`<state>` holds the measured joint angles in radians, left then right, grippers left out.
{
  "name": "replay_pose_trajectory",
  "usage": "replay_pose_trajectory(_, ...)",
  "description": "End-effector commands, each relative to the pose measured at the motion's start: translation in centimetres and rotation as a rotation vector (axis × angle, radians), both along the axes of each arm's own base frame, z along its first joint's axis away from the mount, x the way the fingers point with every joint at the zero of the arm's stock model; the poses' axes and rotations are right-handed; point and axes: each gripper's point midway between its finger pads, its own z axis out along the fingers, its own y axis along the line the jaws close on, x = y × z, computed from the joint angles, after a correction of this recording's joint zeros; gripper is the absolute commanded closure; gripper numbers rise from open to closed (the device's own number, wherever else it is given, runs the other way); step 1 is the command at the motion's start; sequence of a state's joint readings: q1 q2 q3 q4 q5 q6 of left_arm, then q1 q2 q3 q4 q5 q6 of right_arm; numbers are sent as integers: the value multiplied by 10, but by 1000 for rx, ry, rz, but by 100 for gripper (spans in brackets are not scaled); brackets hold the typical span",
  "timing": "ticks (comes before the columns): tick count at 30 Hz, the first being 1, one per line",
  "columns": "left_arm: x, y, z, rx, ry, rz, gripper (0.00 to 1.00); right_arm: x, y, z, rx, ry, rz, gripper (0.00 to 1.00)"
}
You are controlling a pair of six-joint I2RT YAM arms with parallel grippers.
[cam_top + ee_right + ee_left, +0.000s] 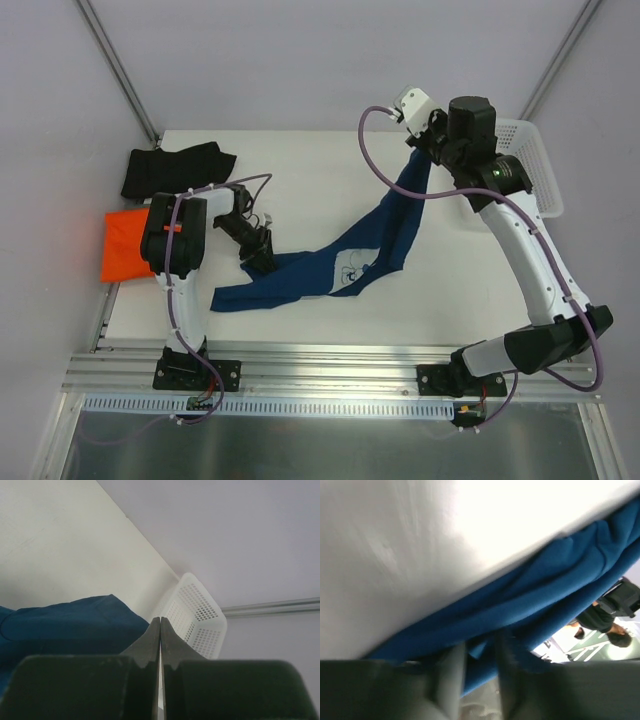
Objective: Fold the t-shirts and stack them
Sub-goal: Flatten the tshirt out
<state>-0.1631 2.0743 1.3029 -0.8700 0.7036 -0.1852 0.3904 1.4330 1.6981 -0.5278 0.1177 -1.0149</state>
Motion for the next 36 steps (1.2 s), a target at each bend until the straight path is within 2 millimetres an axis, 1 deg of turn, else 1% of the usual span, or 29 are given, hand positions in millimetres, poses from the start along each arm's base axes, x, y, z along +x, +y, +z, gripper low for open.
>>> replay_pose_trajectory(1,4,-4,8,-26,-16,-16,81,-10,-14,29,21,-85,-26,99)
replay_pose_trajectory(3,5,-2,10,-9,-34,-21,100,-10,-14,28,25,-84,-27,99)
replay_pose_trajectory(5,8,0,14,4,-57,-24,100,-9,-14,26,27,-80,-24,99)
replay_pose_trajectory(8,30,5,31,26,-168,-28,100,-7,-13,27,26,-85,-17,100)
replay_pose_trajectory(9,49,8,45,50,-257,-35,100,-5,-11,28,23,-89,-14,100)
replay_pose_trajectory(11,72,14,63,69,-370,-61,100,-3,-12,31,11,-101,-19,99)
replay_pose_trajectory(12,93,16,85,78,-468,-64,100,0,-14,34,11,-109,-22,100)
replay_pose_trajectory(13,105,26,94,116,-520,-59,100,2,-14,36,12,-115,-25,99)
replay_pose_trajectory(14,115,32,103,128,-570,-66,100,4,-16,38,10,-119,-30,99)
replay_pose_trajectory(15,129,35,123,137,-648,-61,100,5,-18,43,12,-132,-35,99)
replay_pose_trajectory(16,137,46,131,173,-681,-50,100,8,-18,43,12,-133,-39,99)
replay_pose_trajectory(17,143,51,138,187,-716,-49,100,10,-21,45,13,-140,-50,99)
replay_pose_trajectory(18,149,54,151,200,-761,-42,100,12,-22,47,13,-145,-53,99)
replay_pose_trajectory(20,154,62,164,232,-814,-48,100,15,-25,52,6,-159,-64,99)
replay_pose_trajectory(22,157,66,175,254,-856,-50,100,17,-29,56,-4,-175,-80,99)
replay_pose_trajectory(23,158,70,183,274,-887,-52,100,19,-33,59,-8,-188,-92,99)
replay_pose_trajectory(24,158,72,187,282,-903,-58,100,21,-36,60,-24,-198,-102,99)
replay_pose_trajectory(26,161,79,191,326,-925,-54,100,27,-54,60,-50,-211,-165,99)
replay_pose_trajectory(27,163,80,195,335,-938,-50,100,29,-59,64,-54,-231,-181,99)
replay_pose_trajectory(29,169,84,204,361,-971,-34,100,32,-79,69,-80,-255,-249,99)
replay_pose_trajectory(30,176,91,220,400,-1031,-10,100,32,-85,74,-77,-271,-269,100)
replay_pose_trajectory(31,180,94,229,419,-1062,-6,100,31,-92,79,-73,-283,-293,100)
replay_pose_trajectory(32,184,98,239,448,-1093,9,100,30,-104,82,-74,-292,-324,99)
replay_pose_trajectory(33,190,105,256,489,-1144,30,100,27,-111,88,-70,-311,-343,99)
replay_pose_trajectory(35,198,112,274,534,-1201,42,100,22,-127,91,-77,-319,-380,99)
replay_pose_trajectory(36,201,115,289,549,-1241,55,100,17,-131,90,-78,-317,-390,99)
